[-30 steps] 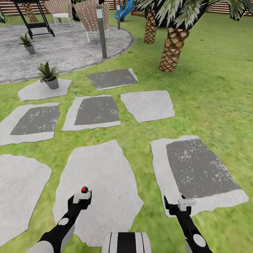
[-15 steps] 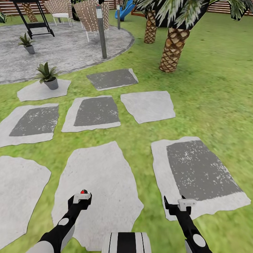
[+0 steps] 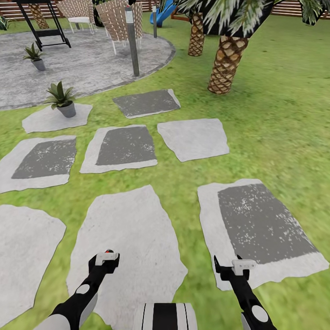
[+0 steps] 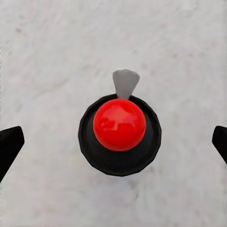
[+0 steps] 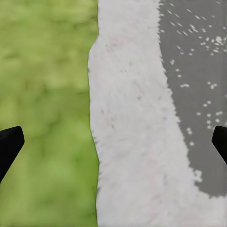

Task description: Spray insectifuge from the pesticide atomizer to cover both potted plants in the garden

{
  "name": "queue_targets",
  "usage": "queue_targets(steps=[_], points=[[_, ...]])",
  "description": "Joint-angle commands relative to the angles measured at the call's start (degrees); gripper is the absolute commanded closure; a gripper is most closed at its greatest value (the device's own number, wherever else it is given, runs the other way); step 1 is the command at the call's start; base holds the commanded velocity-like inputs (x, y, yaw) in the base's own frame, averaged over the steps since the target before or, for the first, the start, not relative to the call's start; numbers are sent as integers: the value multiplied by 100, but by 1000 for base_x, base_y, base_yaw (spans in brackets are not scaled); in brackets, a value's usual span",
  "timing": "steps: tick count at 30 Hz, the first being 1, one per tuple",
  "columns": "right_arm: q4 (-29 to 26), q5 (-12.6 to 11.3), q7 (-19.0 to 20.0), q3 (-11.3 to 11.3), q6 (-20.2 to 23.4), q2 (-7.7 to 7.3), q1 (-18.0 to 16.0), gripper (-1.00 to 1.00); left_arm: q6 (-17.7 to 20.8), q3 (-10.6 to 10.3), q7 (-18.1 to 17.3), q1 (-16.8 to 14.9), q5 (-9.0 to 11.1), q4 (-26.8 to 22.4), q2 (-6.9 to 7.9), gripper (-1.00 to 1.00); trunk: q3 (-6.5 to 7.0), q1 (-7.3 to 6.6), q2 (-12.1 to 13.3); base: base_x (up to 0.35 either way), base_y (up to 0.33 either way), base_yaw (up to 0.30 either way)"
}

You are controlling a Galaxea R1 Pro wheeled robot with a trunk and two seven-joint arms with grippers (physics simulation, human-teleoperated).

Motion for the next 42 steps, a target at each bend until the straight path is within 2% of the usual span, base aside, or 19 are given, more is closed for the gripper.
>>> queue_targets(steps=[1,5,12,42], points=[[3,2,-1,1,-16,0,-2,-100,-18,1,-4,-2,2,5,-1,-100,-3,-1,-1,3,0,0],[3,2,-1,3,-16,0,-1,-100,-18,1,-4,-2,2,5,1,-100,-3,-1,-1,1,0,0],[3,2,-1,1,-16,0,-4,-100,-18,1,-4,-3,2,5,-1,-100,-158,17,-10,0,0,0],[1,2,15,-5,-16,-1,0,-100,-36,1,-4,-2,2,5,-4,-100,-127,17,-10,7,0,0]])
